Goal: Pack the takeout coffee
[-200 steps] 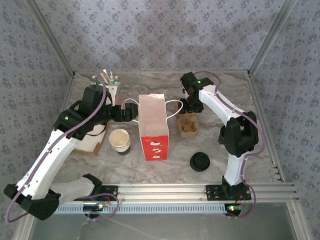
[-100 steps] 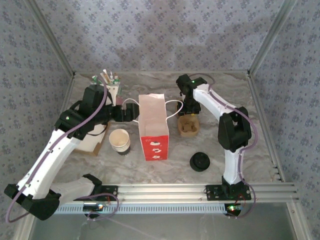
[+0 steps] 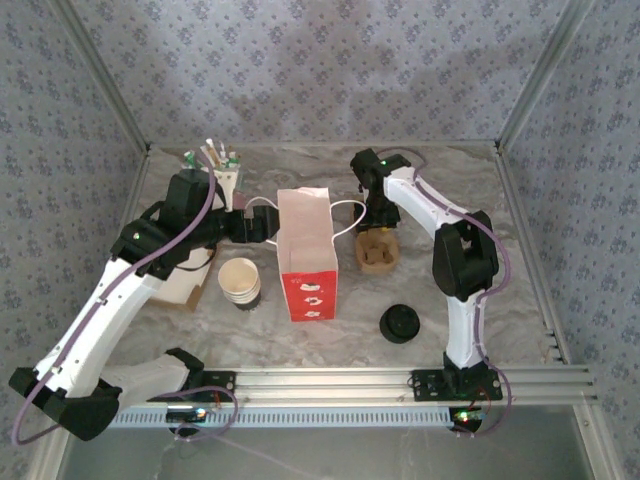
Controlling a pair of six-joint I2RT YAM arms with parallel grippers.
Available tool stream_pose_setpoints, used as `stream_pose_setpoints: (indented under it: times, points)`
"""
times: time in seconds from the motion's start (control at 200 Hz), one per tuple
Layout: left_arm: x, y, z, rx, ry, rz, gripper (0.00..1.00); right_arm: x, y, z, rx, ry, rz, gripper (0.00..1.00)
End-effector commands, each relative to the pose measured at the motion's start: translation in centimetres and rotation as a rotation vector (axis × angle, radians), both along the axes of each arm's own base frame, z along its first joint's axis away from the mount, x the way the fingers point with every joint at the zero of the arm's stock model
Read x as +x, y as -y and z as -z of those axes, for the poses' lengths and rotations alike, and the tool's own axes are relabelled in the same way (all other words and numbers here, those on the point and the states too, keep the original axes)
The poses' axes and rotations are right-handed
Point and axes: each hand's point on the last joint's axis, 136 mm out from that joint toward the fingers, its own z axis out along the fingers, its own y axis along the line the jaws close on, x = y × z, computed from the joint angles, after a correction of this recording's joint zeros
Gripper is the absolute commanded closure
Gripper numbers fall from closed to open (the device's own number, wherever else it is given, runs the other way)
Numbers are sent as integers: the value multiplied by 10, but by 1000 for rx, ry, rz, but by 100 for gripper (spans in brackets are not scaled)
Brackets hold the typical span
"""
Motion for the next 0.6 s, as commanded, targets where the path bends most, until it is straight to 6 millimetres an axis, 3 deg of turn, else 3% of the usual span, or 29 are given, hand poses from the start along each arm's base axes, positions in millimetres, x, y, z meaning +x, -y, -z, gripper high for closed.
stream_pose_setpoints:
  times: [0.0,0.595]
  points:
    - [1,2,-4,-14,16,15,0,-1,5,0,-36,-16,-7,49]
    - [1,2,-4,-18,17,13,0,-2,8,8,-34,-31,18,52]
